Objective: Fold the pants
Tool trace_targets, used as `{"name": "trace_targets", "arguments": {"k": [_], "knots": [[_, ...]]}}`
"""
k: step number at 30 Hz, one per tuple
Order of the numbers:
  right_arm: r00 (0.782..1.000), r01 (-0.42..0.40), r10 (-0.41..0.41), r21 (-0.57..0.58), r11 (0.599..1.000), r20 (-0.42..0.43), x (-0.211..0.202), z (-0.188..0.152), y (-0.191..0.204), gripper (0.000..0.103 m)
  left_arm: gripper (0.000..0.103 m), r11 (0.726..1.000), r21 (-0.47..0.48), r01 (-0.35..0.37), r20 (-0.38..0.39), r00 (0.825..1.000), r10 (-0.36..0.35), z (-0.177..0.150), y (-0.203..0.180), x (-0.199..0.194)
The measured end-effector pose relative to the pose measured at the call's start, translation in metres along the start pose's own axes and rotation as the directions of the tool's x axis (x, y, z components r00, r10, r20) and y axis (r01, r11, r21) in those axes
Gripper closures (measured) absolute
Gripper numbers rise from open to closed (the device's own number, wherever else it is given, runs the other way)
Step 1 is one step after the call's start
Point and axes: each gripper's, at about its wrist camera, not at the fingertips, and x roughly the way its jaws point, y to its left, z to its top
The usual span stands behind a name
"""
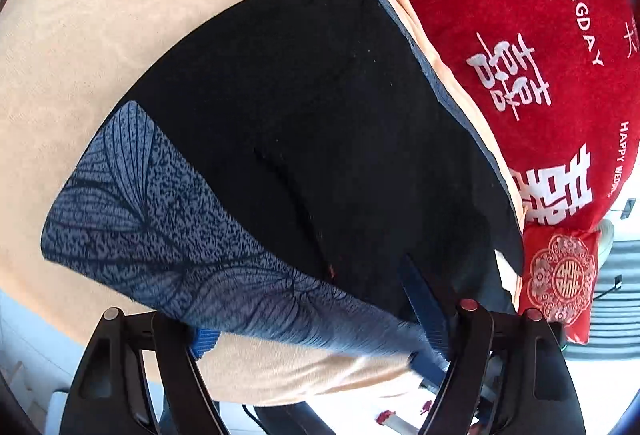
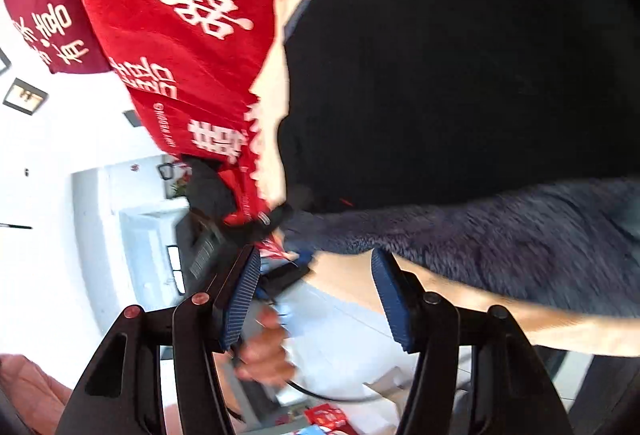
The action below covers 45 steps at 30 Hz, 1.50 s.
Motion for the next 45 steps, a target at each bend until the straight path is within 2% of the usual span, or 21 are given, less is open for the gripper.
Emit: {"name": "trace_targets", "arguments": {"k": [2, 4, 7, 10, 13, 14, 15, 16, 17, 19, 22, 25, 29, 31, 33, 36, 39, 41, 43, 45], "knots": [[0.999, 0.040, -0.041, 0.039, 0.998, 0.016, -0.015, -0.009, -0.025, 0.040, 0.041, 0.999, 0.016, -0.030, -0.008, 1.000, 0.030, 0.000, 0.002, 0.002], [0.997, 0.051, -0.056, 0.096, 0.994, 0.053, -0.035, -0.018, -0.051, 0.040, 0.041, 1.000, 0.024, -0.016, -0.013, 1.000, 0.016, 0.000, 0.008, -0.001], [0.989, 0.044, -0.067, 0.179, 0.983, 0.128, -0.060, -0.028, -0.079, 0.040, 0.041, 0.997, 0.065, -0.034, -0.026, 0.999, 0.036, -0.002, 0.006, 0.000], [0.976, -0.004, -0.049, 0.240, 0.971, 0.212, -0.079, -0.032, -0.097, 0.040, 0.041, 0.993, 0.104, -0.061, -0.035, 0.997, 0.065, -0.005, 0.003, 0.000], [0.962, -0.082, 0.000, 0.290, 0.953, 0.273, -0.088, -0.034, -0.108, 0.042, 0.041, 0.992, 0.104, -0.069, -0.049, 0.996, 0.074, -0.003, 0.000, 0.002], [0.958, -0.107, 0.016, 0.305, 0.946, 0.287, -0.089, -0.034, -0.110, 0.047, 0.041, 0.992, 0.104, -0.068, -0.052, 0.996, 0.074, -0.003, 0.001, 0.001], [0.955, -0.120, 0.023, 0.313, 0.942, 0.296, -0.087, -0.033, -0.108, 0.066, 0.049, 0.991, 0.109, -0.072, -0.052, 0.996, 0.078, -0.003, 0.000, 0.000], [0.955, -0.116, 0.015, 0.323, 0.939, 0.297, -0.081, -0.031, -0.104, 0.089, 0.057, 0.988, 0.124, -0.088, -0.048, 0.994, 0.095, -0.002, -0.003, -0.001], [0.954, -0.106, 0.003, 0.330, 0.938, 0.299, -0.080, -0.032, -0.099, 0.097, 0.066, 0.985, 0.142, -0.100, -0.051, 0.993, 0.108, -0.001, -0.006, -0.003], [0.952, -0.075, -0.023, 0.304, 0.950, 0.306, -0.084, -0.027, -0.081, 0.096, 0.068, 0.983, 0.156, -0.093, -0.046, 0.994, 0.102, 0.002, -0.011, -0.012], [0.959, -0.001, -0.058, 0.206, 0.979, 0.276, -0.100, -0.016, -0.047, 0.096, 0.074, 0.979, 0.177, -0.097, -0.023, 0.994, 0.103, 0.010, -0.026, -0.029], [0.967, 0.050, -0.070, 0.088, 0.995, 0.244, -0.121, 0.012, -0.010, 0.096, 0.074, 0.983, 0.171, -0.072, 0.028, 0.997, 0.068, 0.030, -0.050, -0.047], [0.975, 0.107, -0.097, -0.040, 0.993, 0.198, -0.135, 0.074, 0.034, 0.096, 0.074, 0.983, 0.181, -0.045, 0.100, 0.995, 0.027, 0.070, -0.091, -0.053], [0.975, 0.146, -0.124, -0.109, 0.983, 0.183, -0.137, 0.118, 0.053, 0.096, 0.074, 0.977, 0.206, -0.054, 0.127, 0.992, 0.028, 0.095, -0.110, -0.043], [0.973, 0.191, -0.166, -0.154, 0.970, 0.158, -0.129, 0.167, 0.064, 0.096, 0.073, 0.966, 0.237, -0.098, 0.161, 0.985, 0.061, 0.122, -0.129, -0.026], [0.969, 0.235, -0.218, -0.161, 0.959, 0.116, -0.116, 0.226, 0.056, 0.096, 0.073, 0.951, 0.253, -0.175, 0.188, 0.974, 0.129, 0.161, -0.143, 0.013], [0.949, 0.316, -0.308, -0.160, 0.935, 0.071, -0.088, 0.282, 0.036, 0.095, 0.073, 0.933, 0.243, -0.265, 0.191, 0.956, 0.222, 0.189, -0.145, 0.059], [0.942, 0.335, -0.331, -0.155, 0.929, 0.050, -0.074, 0.303, 0.020, 0.094, 0.070, 0.921, 0.222, -0.319, 0.181, 0.942, 0.283, 0.202, -0.138, 0.086], [0.936, 0.352, -0.351, -0.137, 0.926, 0.031, -0.063, 0.318, 0.004, 0.093, 0.068, 0.919, 0.202, -0.339, 0.178, 0.935, 0.305, 0.210, -0.133, 0.100], [0.942, 0.335, -0.335, -0.100, 0.937, 0.026, -0.061, 0.324, -0.010, 0.093, 0.067, 0.920, 0.191, -0.343, 0.171, 0.934, 0.313, 0.212, -0.133, 0.100]]}}
